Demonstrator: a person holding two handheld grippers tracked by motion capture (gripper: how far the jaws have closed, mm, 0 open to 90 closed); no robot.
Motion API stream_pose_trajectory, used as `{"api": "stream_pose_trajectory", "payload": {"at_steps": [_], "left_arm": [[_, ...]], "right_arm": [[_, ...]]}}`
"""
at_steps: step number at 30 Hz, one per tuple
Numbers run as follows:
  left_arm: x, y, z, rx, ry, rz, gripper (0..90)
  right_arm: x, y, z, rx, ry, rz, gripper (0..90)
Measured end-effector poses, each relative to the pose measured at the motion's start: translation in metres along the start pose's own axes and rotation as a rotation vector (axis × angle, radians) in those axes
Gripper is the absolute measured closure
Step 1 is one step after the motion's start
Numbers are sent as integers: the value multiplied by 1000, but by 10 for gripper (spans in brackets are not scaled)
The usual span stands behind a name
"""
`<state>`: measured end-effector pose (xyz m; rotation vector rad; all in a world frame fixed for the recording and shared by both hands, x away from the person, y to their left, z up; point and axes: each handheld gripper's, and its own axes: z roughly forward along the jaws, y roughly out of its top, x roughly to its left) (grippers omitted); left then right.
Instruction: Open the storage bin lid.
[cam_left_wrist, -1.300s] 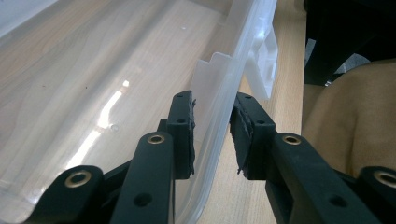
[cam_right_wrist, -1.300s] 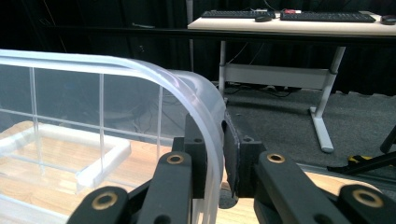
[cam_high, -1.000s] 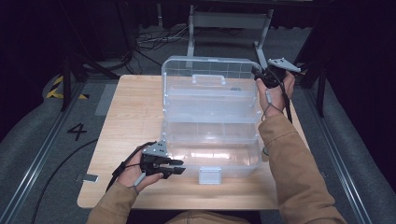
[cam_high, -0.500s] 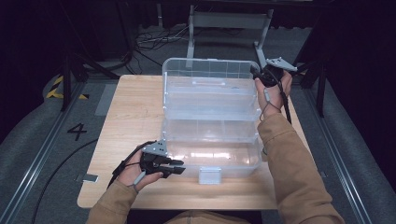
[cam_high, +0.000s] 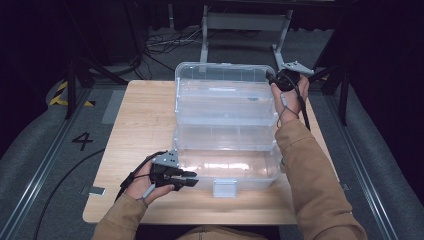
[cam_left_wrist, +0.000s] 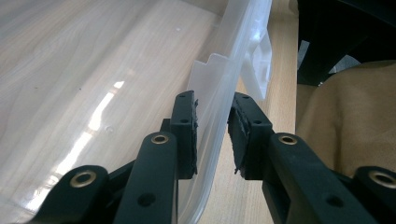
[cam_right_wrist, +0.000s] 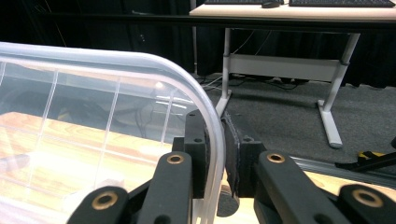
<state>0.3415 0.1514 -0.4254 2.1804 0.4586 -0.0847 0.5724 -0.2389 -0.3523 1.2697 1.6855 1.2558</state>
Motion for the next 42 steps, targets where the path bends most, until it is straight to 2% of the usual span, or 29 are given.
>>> {"api": "stream_pose_trajectory", "payload": {"at_steps": [7, 13, 21, 24, 38, 39, 40, 41, 42], "left_arm": [[0, 0, 0, -4, -4, -4, 727], [1, -1, 0, -9, -10, -7, 729], [1, -1, 0, -13, -12, -10, 729], [1, -1, -1, -13, -14, -11, 729], [2, -2, -1, -23, -22, -16, 729], [2, -2, 0, -26, -23, -15, 729], [2, -2, 0, -26, -24, -17, 729], [2, -2, -1, -26, -23, -18, 730], [2, -2, -1, -27, -25, -17, 730]], "right_arm": [[-4, -3, 7, 23, 18, 5, 808], [-13, -5, 13, 43, 70, 28, 805], [-16, -10, 19, 60, 90, 24, 807], [-21, -14, 25, 69, 116, 32, 806], [-25, -22, 35, 101, 128, 25, 812], [-25, -22, 35, 102, 129, 29, 821], [-27, -23, 35, 104, 149, 78, 831], [-30, -25, 37, 108, 152, 101, 831], [-30, -25, 37, 108, 152, 101, 831]]}}
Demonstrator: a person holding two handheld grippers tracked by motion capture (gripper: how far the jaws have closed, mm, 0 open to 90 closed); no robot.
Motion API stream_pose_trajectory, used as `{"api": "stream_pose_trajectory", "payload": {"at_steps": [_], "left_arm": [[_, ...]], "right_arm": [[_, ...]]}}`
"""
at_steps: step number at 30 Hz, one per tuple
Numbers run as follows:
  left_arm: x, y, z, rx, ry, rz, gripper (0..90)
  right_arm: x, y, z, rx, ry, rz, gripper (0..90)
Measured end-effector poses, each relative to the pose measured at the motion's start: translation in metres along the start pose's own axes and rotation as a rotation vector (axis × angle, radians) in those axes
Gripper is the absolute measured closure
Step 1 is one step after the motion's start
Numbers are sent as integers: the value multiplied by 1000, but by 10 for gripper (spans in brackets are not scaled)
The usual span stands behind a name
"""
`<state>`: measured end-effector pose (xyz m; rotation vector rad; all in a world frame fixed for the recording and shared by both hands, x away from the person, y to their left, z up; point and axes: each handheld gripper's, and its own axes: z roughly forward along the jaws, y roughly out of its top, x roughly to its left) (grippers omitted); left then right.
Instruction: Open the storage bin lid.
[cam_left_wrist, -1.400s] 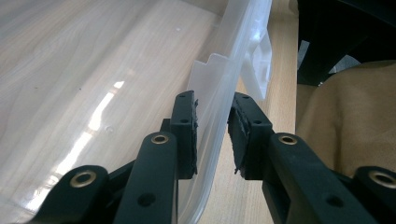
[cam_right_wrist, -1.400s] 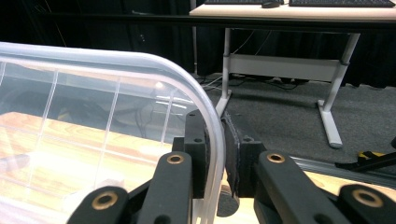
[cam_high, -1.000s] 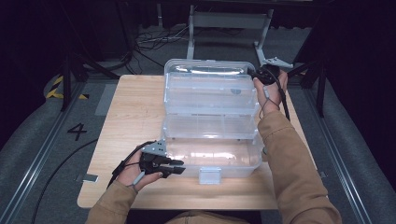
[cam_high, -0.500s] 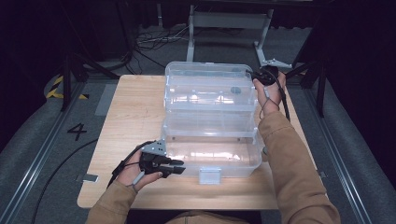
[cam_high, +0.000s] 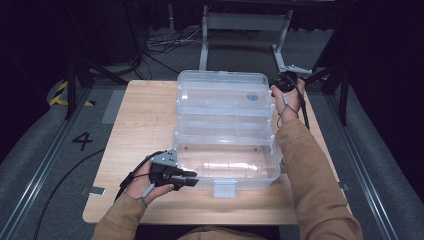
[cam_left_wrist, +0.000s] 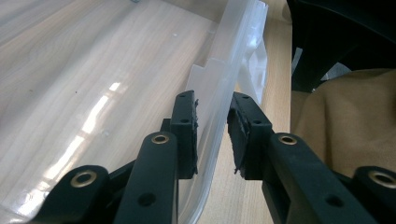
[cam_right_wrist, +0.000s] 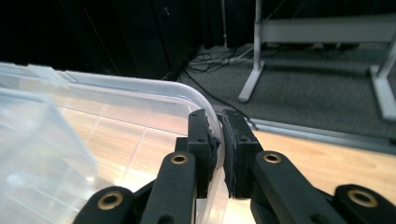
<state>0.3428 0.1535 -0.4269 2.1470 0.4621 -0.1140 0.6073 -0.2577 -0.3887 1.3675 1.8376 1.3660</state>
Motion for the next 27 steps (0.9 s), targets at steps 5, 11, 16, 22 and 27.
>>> {"api": "stream_pose_trajectory", "payload": {"at_steps": [5, 11, 16, 22, 27], "left_arm": [[0, 0, 0, -1, 0, 1, 729], [0, 0, 0, -2, 0, 1, 729], [0, 0, 0, -1, 0, 2, 729], [0, 0, 0, -4, -1, 1, 729], [0, 0, 0, -4, -1, 2, 729]], "right_arm": [[-1, -3, 5, 24, -8, 5, 832], [-3, -6, 9, 49, -13, 12, 831], [-4, -9, 12, 69, -22, 10, 830], [-4, -11, 15, 77, -26, 8, 829], [-4, -11, 15, 75, -28, 4, 823]]}}
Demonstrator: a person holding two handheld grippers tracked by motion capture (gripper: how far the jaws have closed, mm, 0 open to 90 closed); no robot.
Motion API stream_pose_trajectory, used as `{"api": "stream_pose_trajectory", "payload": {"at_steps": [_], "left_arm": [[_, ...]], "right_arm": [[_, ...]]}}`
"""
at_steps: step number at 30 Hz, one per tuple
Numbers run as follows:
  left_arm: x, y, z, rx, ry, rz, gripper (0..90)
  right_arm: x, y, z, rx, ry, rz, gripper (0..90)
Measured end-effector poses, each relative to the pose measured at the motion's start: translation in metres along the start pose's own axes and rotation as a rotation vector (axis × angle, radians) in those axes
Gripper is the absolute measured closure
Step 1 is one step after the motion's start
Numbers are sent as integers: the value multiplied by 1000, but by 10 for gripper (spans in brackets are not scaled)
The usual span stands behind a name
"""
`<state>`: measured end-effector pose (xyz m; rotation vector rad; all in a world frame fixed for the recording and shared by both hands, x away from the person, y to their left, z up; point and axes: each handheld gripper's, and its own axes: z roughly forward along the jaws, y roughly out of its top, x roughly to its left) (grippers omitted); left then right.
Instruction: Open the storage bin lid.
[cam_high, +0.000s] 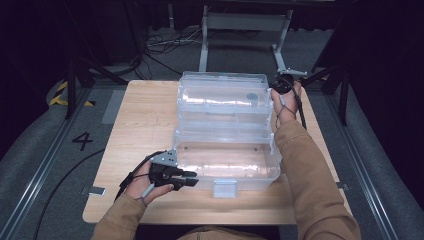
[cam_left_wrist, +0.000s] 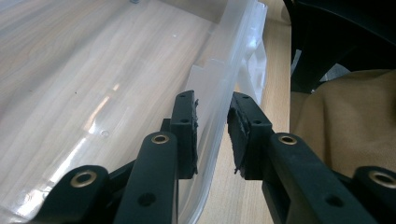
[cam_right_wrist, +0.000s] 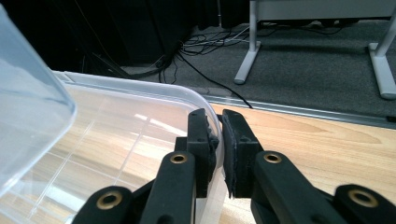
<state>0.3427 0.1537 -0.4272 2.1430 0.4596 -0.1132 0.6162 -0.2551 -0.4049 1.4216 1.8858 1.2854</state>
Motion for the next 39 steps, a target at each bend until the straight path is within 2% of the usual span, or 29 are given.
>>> {"api": "stream_pose_trajectory", "payload": {"at_steps": [2, 3, 4, 5, 6, 10, 11, 14, 19, 20, 21, 22, 25, 26, 31, 33, 35, 36, 37, 39], "left_arm": [[0, 0, 0, -1, -2, -2, 728], [0, 0, 0, -1, -2, -3, 728], [0, 1, 0, 2, -3, -11, 725], [0, 1, 0, 2, -3, -11, 725], [1, 2, 0, 7, -8, -18, 724], [1, 3, -1, 18, -10, -38, 717], [1, 4, -1, 14, -11, -54, 696], [2, 6, -4, 5, 20, -49, 598], [2, 10, -10, -19, 30, -45, 565], [2, 11, -13, -30, 35, -44, 545], [2, 12, -15, -45, 37, -44, 519], [2, 12, -17, -52, 40, -47, 519], [3, 15, -26, -71, 75, -41, 465], [4, 17, -32, -84, 87, -42, 447], [10, 19, -44, -114, 140, -60, 421], [12, 19, -47, -118, 160, -67, 411], [15, 20, -51, -108, 198, -78, 378], [17, 20, -52, -102, 210, -79, 377], [18, 20, -53, -102, 221, -82, 377], [21, 21, -55, -112, 245, -83, 375]], "right_arm": [[1, 0, 0, -5, -5, -18, 813], [2, 1, -1, -8, -8, -33, 785], [3, 2, -4, -19, -12, -44, 705], [3, 2, -4, -19, -12, -44, 705], [3, 4, -9, -38, -7, -48, 662], [5, 9, -26, -68, 6, -65, 608], [5, 10, -29, -73, 11, -66, 598], [6, 14, -43, -86, 17, -94, 561], [7, 16, -61, -124, 41, -109, 526], [7, 16, -65, -134, 45, -129, 503], [6, 16, -76, -98, 61, -171, 478], [6, 16, -76, -98, 61, -171, 478], [7, 10, -91, -95, 83, -193, 485], [7, 6, -101, -102, 88, -207, 485], [10, -5, -126, -139, 125, -221, 482], [10, -11, -139, -162, 153, -215, 482], [11, -17, -150, -166, 171, -210, 484], [13, -23, -162, -173, 183, -222, 484], [13, -23, -162, -173, 183, -222, 484], [15, -29, -173, -189, 198, -224, 486]]}}
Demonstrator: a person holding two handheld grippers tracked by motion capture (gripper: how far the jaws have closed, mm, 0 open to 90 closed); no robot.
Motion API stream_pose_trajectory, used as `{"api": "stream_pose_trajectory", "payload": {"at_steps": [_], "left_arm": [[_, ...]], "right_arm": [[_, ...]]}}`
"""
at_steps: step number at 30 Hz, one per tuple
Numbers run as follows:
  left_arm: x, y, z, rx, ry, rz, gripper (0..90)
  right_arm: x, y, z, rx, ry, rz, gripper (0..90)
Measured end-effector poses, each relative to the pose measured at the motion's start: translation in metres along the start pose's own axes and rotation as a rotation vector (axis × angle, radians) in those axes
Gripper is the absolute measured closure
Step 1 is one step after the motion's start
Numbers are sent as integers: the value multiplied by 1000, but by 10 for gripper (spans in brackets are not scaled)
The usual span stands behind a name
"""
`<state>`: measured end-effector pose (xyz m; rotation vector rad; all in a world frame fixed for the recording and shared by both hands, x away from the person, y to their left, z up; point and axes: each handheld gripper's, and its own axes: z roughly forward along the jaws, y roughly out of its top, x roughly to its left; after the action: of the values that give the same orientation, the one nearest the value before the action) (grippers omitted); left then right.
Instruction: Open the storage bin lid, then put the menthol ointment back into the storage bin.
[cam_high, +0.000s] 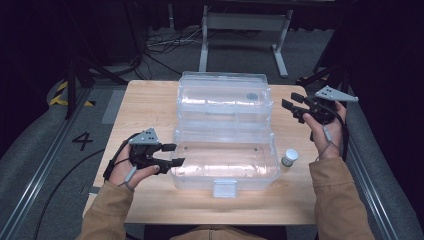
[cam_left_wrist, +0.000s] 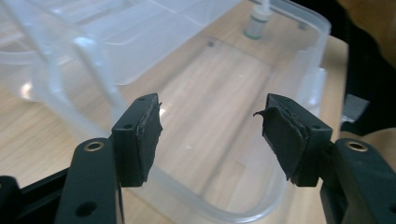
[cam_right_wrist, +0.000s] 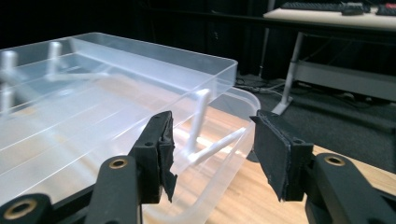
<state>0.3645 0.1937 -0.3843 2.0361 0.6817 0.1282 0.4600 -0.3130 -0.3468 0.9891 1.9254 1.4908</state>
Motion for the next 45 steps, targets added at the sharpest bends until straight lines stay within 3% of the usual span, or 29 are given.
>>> {"api": "stream_pose_trajectory", "payload": {"at_steps": [6, 10, 14, 19, 24, 28, 34, 40, 45], "left_arm": [[9, 3, -10, -28, 56, -13, 366], [16, 3, -16, -40, 100, -47, 358], [27, 0, -18, -43, 125, -72, 334], [35, -1, -20, -42, 149, -80, 329], [39, -1, -21, -44, 160, -78, 330], [39, -1, -21, -36, 162, -73, 329], [40, -2, -21, -25, 168, -72, 329], [41, -3, -24, -20, 177, -75, 319], [42, -4, -26, -24, 186, -79, 319]], "right_arm": [[6, 0, -33, -27, 7, 9, 474], [5, -3, -41, -7, -9, 9, 483], [4, -7, -49, 51, -37, 8, 501], [4, -7, -54, 47, -23, 15, 491], [4, -7, -59, 69, -40, 5, 458], [3, -8, -63, 125, -64, 37, 452], [5, -7, -67, 189, -53, 65, 454], [8, -6, -67, 242, -62, 6, 459], [10, -5, -67, 270, -46, 4, 457]]}}
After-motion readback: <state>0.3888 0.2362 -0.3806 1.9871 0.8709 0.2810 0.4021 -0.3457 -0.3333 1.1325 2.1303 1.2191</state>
